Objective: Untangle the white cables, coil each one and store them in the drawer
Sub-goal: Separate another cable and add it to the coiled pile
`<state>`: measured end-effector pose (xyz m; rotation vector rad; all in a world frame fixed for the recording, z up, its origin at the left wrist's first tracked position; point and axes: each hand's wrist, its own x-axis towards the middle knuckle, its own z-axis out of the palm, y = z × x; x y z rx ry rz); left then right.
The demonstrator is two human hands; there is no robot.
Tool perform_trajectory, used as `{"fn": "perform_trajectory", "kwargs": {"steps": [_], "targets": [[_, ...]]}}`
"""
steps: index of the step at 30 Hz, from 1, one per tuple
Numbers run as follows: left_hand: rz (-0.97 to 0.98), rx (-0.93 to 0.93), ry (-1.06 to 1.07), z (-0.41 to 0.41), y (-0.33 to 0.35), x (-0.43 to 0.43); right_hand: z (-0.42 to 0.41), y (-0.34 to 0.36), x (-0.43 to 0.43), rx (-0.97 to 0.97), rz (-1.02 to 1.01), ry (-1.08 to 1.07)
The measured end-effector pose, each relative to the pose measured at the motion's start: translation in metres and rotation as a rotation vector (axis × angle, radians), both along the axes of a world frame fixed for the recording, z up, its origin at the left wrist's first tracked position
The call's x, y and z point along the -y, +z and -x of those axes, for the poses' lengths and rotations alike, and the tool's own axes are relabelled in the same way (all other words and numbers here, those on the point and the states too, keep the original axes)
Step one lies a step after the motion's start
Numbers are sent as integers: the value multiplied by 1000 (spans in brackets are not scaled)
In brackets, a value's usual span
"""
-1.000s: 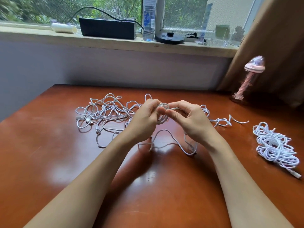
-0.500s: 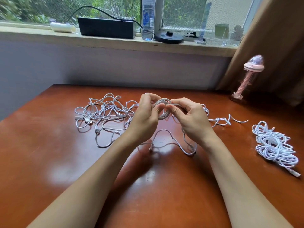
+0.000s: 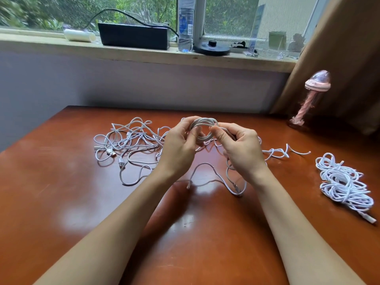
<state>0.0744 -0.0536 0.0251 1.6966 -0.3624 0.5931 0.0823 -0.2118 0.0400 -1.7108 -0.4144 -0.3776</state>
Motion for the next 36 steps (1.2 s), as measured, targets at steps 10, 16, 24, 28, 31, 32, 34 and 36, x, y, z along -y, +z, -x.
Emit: {"fn": "perform_trajectory", "kwargs": {"steps": [10, 16, 24, 28, 31, 32, 34, 36], "targets": [[-277, 57, 72, -9, -6, -12, -3, -4, 5, 81, 214, -35], [-252, 0, 103, -10, -6, -14, -1, -2, 10, 106, 244, -8], [-65, -81, 13, -3, 2, -6, 0, 3, 10, 78, 122, 16], [119, -139, -82, 4, 10, -1, -1, -1, 7, 52, 76, 20], [218, -175, -118, 5, 12, 1, -3, -5, 2, 13, 31, 81], [248, -190, -128, 6, 11, 1, -3, -6, 1, -8, 14, 94], [311, -220, -150, 6, 12, 2, -4, -8, -1, -33, 22, 101], [383, -251, -182, 5, 12, 3, -4, -11, -3, -41, 79, 110]]}}
